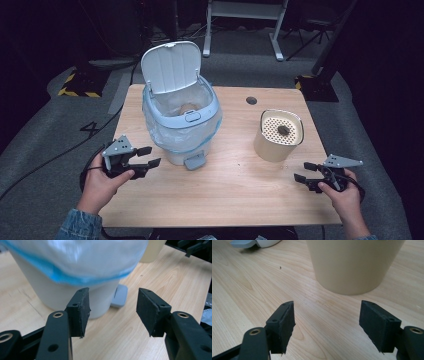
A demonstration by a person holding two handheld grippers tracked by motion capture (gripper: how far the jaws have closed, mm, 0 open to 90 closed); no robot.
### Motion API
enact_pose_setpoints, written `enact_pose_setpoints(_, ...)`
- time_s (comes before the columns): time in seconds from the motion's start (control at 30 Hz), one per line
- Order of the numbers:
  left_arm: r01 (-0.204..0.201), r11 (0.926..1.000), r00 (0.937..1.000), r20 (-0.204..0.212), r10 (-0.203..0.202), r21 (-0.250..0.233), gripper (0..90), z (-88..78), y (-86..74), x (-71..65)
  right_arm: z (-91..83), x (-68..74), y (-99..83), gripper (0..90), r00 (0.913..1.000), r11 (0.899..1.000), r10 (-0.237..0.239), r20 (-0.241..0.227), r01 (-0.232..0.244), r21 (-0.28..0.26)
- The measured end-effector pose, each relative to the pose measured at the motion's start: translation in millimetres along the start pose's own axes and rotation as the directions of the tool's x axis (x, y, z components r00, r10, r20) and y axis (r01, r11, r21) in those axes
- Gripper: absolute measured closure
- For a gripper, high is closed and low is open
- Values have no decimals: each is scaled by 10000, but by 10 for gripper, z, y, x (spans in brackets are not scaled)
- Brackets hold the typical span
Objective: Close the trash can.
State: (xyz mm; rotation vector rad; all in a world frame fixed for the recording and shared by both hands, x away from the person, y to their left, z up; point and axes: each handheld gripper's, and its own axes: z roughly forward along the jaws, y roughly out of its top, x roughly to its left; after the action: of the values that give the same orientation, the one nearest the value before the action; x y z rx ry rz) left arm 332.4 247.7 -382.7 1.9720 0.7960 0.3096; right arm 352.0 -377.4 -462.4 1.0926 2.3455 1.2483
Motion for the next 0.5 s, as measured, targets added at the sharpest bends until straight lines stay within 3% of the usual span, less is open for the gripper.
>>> enact_pose_setpoints(0.17,-208,9993,9989,415,221,-312,466,-139,217,17,65,-6,-112,292,9994,9997,111,334,-119,234)
enact_pose_setpoints(0.5,-694,9929,9953,614,755,-961,467,-327,547,82,215,-24,-263,282,9952,9968,-608,772,565,562)
